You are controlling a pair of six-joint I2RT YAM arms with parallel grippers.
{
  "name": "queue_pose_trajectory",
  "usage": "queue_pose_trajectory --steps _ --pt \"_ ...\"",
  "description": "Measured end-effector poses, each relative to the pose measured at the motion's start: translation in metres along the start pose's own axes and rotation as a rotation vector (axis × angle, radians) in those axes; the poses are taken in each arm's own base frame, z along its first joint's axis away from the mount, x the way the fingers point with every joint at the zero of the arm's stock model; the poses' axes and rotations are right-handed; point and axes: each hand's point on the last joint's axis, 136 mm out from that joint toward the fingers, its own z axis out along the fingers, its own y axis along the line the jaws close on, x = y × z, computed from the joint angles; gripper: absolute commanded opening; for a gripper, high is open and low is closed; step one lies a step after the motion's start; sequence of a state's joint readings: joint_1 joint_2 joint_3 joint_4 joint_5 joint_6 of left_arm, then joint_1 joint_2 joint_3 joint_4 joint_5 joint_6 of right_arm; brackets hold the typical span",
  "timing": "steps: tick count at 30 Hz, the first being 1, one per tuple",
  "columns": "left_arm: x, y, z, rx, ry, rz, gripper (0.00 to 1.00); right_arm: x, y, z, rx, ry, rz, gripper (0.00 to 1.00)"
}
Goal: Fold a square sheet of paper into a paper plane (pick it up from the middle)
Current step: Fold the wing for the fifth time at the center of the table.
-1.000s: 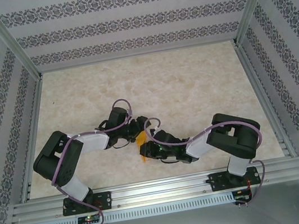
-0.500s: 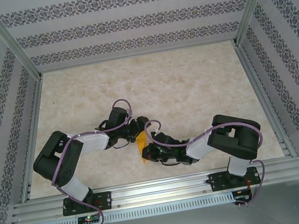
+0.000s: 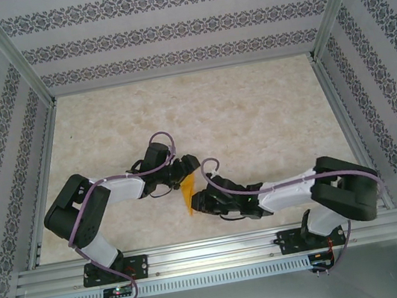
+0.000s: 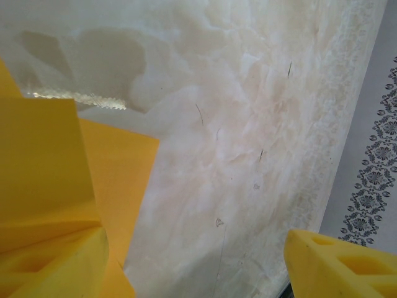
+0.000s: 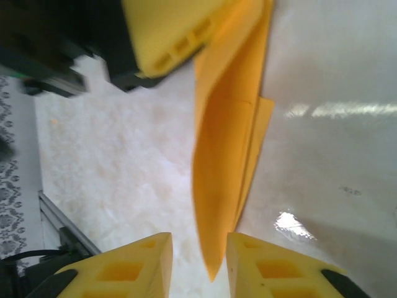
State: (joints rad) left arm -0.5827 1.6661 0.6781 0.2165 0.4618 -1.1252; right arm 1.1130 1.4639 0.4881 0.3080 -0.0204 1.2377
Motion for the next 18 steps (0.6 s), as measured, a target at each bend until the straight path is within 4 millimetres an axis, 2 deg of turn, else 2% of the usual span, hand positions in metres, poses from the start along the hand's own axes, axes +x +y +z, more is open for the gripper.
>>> queue_pose_trajectory --steps 4,9,14,18 --pt "0.000 0.000 0.000 0.000 0.000 0.000 0.76 -0.009 0.016 -0.004 -0.062 -0.043 -0.010 0.10" --pt "0.000 0.000 0.000 0.000 0.000 0.000 0.76 -0.013 0.024 0.015 -0.094 -0.056 0.000 0.07" --pt "0.000 0.000 0.000 0.000 0.000 0.000 0.76 -0.016 0.013 0.037 -0.102 -0.066 0.050 0.06" --pt "0.000 0.000 0.000 0.000 0.000 0.000 0.76 -0.013 0.004 0.047 -0.090 -0.050 0.078 0.06"
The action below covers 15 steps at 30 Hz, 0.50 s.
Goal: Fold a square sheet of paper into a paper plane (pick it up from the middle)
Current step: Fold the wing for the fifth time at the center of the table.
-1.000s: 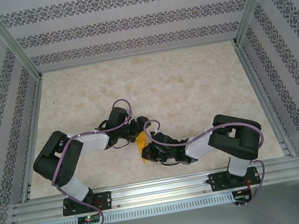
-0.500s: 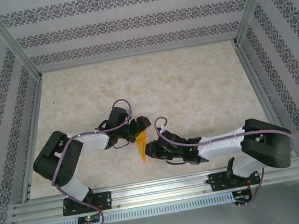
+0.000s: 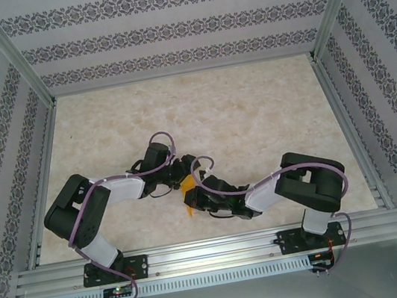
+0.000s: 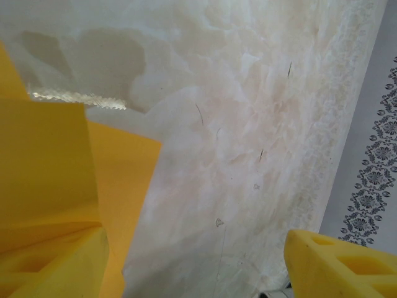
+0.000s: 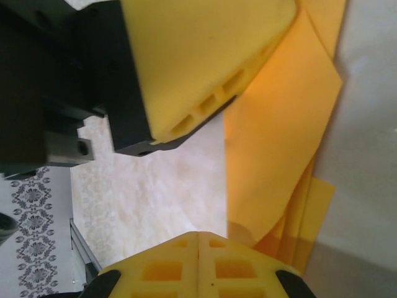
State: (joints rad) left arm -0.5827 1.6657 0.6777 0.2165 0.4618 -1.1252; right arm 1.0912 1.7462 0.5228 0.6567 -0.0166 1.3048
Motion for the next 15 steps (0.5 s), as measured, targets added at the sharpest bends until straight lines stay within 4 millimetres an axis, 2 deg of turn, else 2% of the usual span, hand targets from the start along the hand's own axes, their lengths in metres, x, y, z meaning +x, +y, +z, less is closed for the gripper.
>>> queue_pose_trajectory --steps 6,15 --pt "0.000 0.000 0.000 0.000 0.000 0.000 0.76 0.007 -0.008 0.008 0.001 0.028 0.037 0.07" --pt "0.000 0.000 0.000 0.000 0.000 0.003 0.76 0.013 -0.003 0.007 -0.017 0.044 0.047 0.08"
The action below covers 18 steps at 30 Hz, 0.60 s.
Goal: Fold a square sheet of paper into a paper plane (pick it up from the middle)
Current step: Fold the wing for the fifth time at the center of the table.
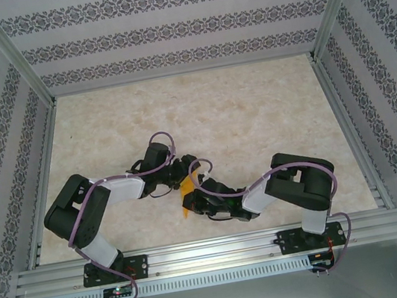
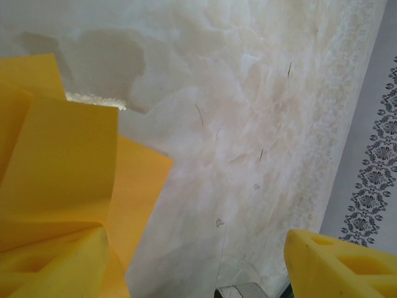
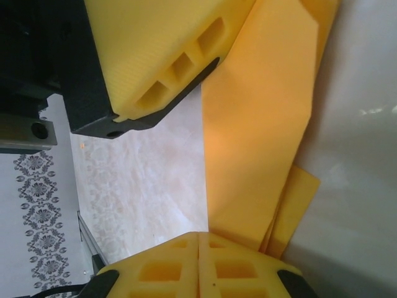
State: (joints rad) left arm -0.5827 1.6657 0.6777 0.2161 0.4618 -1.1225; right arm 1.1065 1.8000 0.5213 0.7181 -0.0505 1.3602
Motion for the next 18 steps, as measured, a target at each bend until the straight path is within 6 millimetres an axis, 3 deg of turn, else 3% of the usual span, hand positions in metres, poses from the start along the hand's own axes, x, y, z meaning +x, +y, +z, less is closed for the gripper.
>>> queue_pose_trajectory --steps 7,14,18 --pt "0.000 0.000 0.000 0.000 0.000 0.000 0.76 0.007 0.019 -0.009 -0.024 0.017 -0.020 0.08" --pt "0.000 0.000 0.000 0.000 0.000 0.000 0.76 0.016 -0.002 0.002 0.046 0.043 -0.006 0.07" --pt "0.000 0.000 0.000 -0.001 0.000 0.000 0.76 0.017 -0.003 0.003 0.046 0.044 0.013 0.07"
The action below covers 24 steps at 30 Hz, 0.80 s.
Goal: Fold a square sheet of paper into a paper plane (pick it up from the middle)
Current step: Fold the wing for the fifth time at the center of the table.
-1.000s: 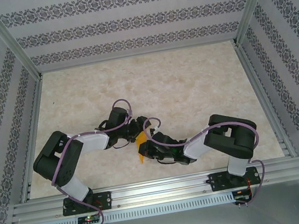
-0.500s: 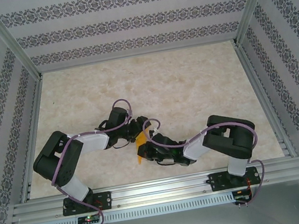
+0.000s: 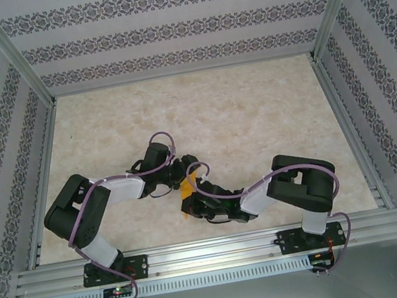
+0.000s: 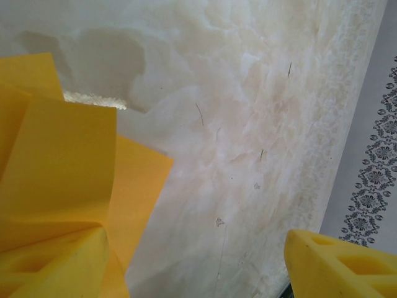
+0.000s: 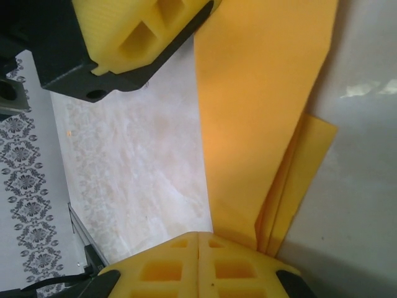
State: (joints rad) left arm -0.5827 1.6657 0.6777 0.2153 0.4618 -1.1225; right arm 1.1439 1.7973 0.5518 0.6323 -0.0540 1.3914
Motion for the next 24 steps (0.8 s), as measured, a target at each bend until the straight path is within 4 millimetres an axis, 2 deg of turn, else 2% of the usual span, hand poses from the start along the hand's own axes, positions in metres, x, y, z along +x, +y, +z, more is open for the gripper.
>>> queue_pose_trajectory --steps 10,24 --pt "0.000 0.000 0.000 0.000 0.000 0.000 0.76 0.002 -0.001 0.004 0.110 0.031 -0.036 0.05" --pt "0.003 0.002 -0.001 -0.007 0.016 -0.028 0.76 0.011 -0.005 -0.006 0.163 0.100 -0.162 0.05"
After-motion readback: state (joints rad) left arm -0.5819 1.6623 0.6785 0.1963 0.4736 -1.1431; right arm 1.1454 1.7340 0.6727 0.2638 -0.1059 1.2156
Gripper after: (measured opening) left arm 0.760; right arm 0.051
